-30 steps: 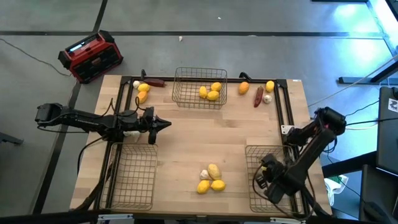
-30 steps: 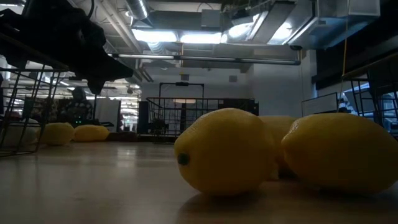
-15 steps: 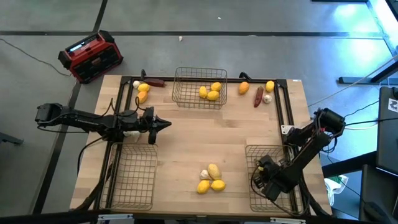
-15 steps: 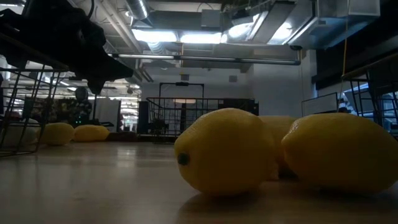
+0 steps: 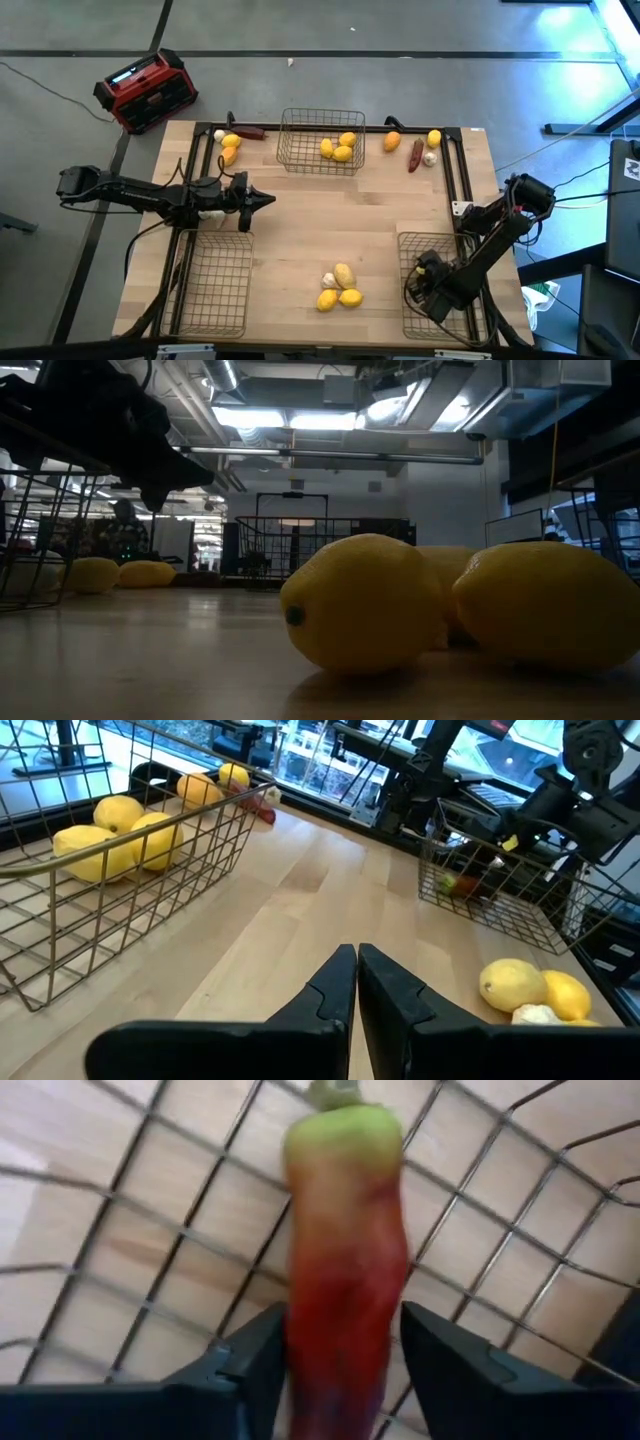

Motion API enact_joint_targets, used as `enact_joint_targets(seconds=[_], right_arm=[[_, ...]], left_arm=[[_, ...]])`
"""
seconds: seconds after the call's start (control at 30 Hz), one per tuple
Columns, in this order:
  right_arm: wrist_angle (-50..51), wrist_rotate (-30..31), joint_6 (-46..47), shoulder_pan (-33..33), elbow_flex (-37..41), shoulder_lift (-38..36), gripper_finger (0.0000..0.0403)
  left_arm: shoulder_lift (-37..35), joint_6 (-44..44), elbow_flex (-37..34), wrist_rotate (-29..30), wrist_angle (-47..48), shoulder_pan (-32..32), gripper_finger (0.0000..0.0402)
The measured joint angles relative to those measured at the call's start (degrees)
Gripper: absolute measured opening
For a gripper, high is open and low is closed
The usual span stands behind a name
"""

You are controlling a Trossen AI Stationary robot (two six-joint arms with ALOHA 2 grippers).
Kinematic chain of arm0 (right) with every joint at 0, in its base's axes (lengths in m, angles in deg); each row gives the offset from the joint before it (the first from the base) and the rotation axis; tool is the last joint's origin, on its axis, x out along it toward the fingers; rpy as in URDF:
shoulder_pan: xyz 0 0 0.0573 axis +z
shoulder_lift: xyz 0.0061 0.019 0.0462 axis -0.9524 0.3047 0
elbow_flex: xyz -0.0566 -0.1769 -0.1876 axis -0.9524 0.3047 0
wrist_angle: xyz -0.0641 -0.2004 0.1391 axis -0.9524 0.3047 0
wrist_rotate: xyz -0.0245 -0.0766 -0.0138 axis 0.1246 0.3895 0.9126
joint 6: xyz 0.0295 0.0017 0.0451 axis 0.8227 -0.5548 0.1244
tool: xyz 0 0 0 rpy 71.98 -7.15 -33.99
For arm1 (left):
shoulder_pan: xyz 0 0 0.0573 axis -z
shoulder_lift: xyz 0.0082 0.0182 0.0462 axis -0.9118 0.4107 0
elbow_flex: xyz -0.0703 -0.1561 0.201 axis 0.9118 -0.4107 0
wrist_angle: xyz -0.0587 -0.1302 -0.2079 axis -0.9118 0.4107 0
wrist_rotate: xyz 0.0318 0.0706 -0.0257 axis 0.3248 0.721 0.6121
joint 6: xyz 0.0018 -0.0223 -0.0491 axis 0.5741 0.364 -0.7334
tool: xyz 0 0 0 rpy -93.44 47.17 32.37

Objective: Sort produce into baskets
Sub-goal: Put the chili bell pepper into the bottom right wire basket

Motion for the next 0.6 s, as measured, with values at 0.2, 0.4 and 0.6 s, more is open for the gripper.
enact_joint_targets(seconds=[0.2, 0.4, 0.6], right_arm=[[1.7, -0.4, -1.8, 0.0, -2.4, -1.7, 0.0239], [11.1, 0.6, -2.0, 0.0, -8.5, -4.9, 0.0245], [19.5, 15.9, -2.1, -0.3, -16.9, -7.5, 0.0245]], left_arm=[[0.0, 0.1, 0.0, 0.0, 0.0, 0.0, 0.0013], [0.0, 0.1, 0.0, -0.1, 0.0, 0.0, 0.0013], [0.0, 0.1, 0.0, -0.1, 0.0, 0.0, 0.0013]])
